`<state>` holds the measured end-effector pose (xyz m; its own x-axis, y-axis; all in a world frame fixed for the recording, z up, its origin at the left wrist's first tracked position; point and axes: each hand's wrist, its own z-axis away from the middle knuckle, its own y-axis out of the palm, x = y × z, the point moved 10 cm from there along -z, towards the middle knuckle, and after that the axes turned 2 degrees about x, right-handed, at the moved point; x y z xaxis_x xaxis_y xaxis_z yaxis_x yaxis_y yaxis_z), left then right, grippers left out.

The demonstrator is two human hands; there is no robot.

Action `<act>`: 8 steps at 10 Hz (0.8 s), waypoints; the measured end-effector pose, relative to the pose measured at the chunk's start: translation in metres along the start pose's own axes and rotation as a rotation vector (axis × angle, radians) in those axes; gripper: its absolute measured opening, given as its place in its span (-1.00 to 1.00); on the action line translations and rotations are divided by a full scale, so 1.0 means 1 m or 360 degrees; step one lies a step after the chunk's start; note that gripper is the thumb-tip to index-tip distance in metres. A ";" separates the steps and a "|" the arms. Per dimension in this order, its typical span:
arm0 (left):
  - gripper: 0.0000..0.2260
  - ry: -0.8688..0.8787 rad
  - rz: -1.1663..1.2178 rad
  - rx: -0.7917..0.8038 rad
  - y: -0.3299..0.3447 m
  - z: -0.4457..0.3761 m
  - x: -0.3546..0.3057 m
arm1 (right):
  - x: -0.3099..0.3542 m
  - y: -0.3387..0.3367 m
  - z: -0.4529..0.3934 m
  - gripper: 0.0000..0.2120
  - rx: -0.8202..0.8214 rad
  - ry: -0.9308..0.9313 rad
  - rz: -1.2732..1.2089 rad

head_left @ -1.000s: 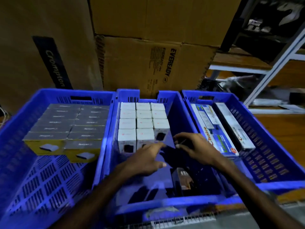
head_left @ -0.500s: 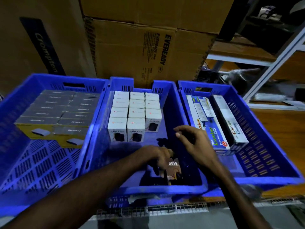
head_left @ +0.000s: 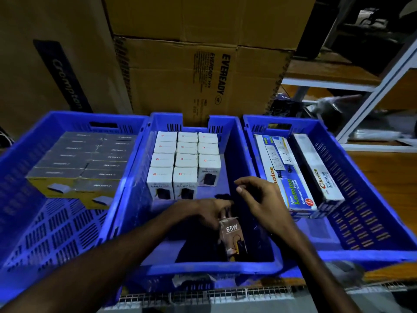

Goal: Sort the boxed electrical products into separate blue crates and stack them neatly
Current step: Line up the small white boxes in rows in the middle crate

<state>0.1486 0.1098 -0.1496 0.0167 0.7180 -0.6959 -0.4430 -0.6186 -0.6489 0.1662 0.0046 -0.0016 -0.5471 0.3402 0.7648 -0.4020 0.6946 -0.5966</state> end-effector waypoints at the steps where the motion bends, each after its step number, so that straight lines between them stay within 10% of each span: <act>1: -0.50 -0.0114 0.0272 -0.0075 -0.009 0.023 0.008 | 0.003 0.001 0.000 -0.87 0.0010 -0.0014 0.0045; 3: -0.59 0.0005 0.0218 -0.0019 -0.027 0.052 -0.022 | 0.006 0.003 -0.002 -0.88 0.0074 0.0008 0.0046; 8: -0.68 0.0174 0.0849 -0.0918 -0.132 0.148 -0.045 | 0.057 0.026 -0.018 -0.43 0.0535 -0.0111 0.0128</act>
<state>0.0734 0.2065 0.0129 0.0345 0.2612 -0.9647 0.1180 -0.9595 -0.2556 0.1380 0.0536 0.0309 -0.6312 0.3330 0.7004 -0.5686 0.4156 -0.7100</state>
